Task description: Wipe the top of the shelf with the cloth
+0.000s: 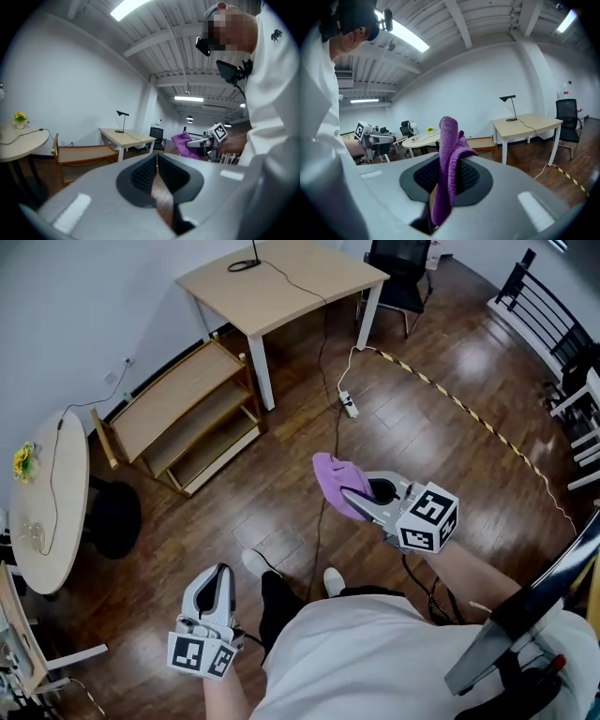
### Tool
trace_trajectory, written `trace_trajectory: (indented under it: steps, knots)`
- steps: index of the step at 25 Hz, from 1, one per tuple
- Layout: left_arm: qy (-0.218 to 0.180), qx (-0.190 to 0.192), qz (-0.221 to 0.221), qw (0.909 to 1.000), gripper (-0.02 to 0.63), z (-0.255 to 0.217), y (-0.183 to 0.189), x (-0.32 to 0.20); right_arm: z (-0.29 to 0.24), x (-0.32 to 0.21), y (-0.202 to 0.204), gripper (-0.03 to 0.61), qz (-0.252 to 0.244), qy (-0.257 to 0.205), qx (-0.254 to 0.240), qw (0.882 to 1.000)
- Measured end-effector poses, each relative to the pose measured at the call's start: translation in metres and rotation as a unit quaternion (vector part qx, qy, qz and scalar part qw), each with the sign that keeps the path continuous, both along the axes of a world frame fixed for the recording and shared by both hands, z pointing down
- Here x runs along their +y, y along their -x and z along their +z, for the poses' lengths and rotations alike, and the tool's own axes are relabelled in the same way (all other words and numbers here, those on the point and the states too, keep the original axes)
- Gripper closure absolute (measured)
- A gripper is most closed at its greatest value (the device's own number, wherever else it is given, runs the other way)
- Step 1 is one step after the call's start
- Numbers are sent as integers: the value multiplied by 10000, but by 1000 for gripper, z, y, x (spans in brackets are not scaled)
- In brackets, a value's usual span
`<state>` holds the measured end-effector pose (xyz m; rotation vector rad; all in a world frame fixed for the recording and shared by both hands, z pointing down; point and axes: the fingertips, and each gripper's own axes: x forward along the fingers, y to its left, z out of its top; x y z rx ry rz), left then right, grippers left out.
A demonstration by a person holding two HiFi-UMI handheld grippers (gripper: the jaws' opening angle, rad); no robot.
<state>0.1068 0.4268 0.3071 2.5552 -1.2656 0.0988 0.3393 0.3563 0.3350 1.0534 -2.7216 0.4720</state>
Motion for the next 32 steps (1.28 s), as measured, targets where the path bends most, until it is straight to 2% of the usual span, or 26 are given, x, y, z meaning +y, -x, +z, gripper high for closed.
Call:
trace_trajectory:
  steps: [4,7,14,24,32]
  knots:
    - [42,-183,-96,9998,581,2,-26,23,-8,21,-20,526,-113,-36,-47,9999]
    - [61,-333,60,9994,581,1,-45,31,-18,30,-33,527,-104,-127,-149,9998]
    - [-87,-364,407,9985,581,-15,-70,26,-35,37,-58,526,169,-339,-326,9988]
    - [-191,-359,575,9975,581,-26,-78,24,-36,45,-61,527,196,-334,-283,9989]
    - [-174,-350,503,9980,581,-23,-80,29,-36,44,-56,528,32,-372,-248,9990]
